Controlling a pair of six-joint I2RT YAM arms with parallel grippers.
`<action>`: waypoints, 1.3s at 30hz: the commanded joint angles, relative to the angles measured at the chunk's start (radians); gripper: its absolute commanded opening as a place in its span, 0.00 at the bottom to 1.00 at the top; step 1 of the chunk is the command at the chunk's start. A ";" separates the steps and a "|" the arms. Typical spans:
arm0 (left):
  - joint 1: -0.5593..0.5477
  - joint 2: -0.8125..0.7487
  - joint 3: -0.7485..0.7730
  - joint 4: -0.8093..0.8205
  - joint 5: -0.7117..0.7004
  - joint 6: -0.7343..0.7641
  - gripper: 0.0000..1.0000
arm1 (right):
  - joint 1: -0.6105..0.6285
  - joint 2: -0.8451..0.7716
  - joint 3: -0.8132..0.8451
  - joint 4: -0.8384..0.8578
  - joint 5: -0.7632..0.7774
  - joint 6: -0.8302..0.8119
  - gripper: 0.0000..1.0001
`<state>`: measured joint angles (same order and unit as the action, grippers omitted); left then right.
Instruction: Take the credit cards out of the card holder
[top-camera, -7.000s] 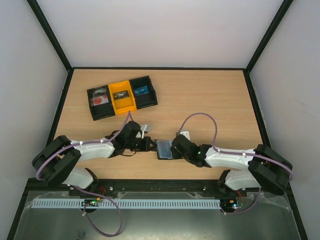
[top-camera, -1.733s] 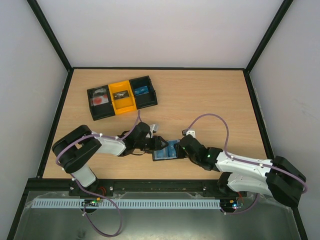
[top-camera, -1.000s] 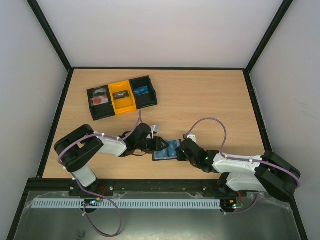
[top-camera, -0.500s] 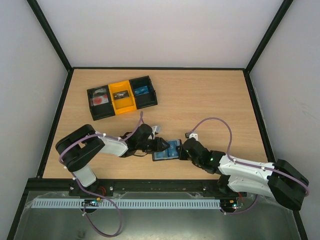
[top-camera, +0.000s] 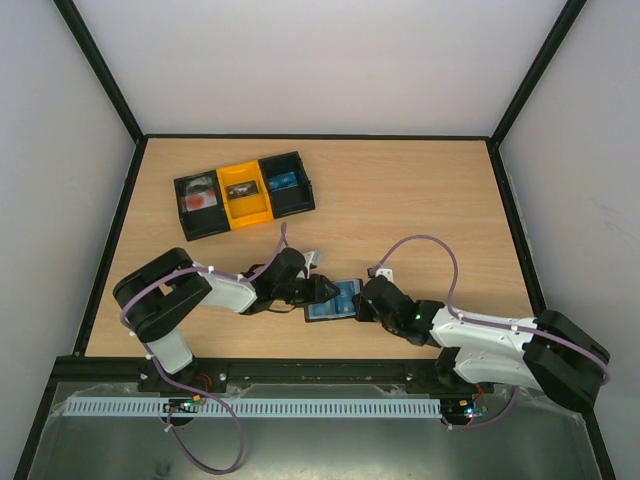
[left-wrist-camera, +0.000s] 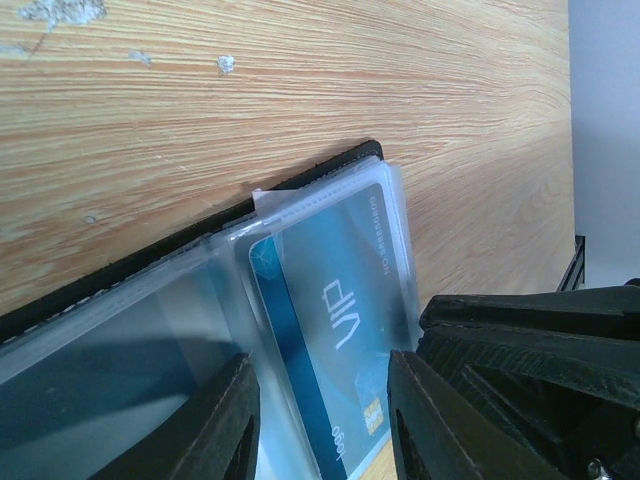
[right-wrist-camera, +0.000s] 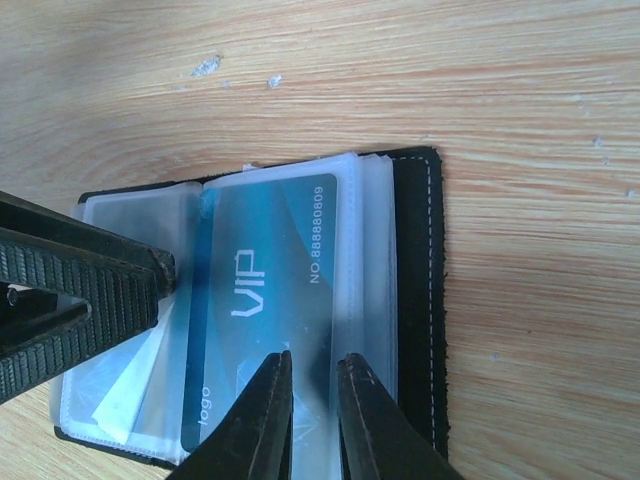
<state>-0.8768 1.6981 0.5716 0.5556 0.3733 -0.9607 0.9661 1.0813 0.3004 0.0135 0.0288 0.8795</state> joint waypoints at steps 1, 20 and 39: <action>-0.010 0.030 0.014 0.001 -0.014 0.000 0.39 | -0.004 0.026 -0.001 0.046 -0.002 0.006 0.13; -0.014 0.043 0.011 0.021 -0.008 -0.008 0.34 | -0.003 0.055 -0.069 0.093 -0.007 0.036 0.09; -0.021 0.061 0.022 0.061 0.017 -0.018 0.10 | -0.004 0.053 -0.073 0.100 -0.014 0.032 0.09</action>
<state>-0.8917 1.7386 0.5770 0.5892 0.3763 -0.9848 0.9661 1.1278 0.2493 0.1257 0.0105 0.9031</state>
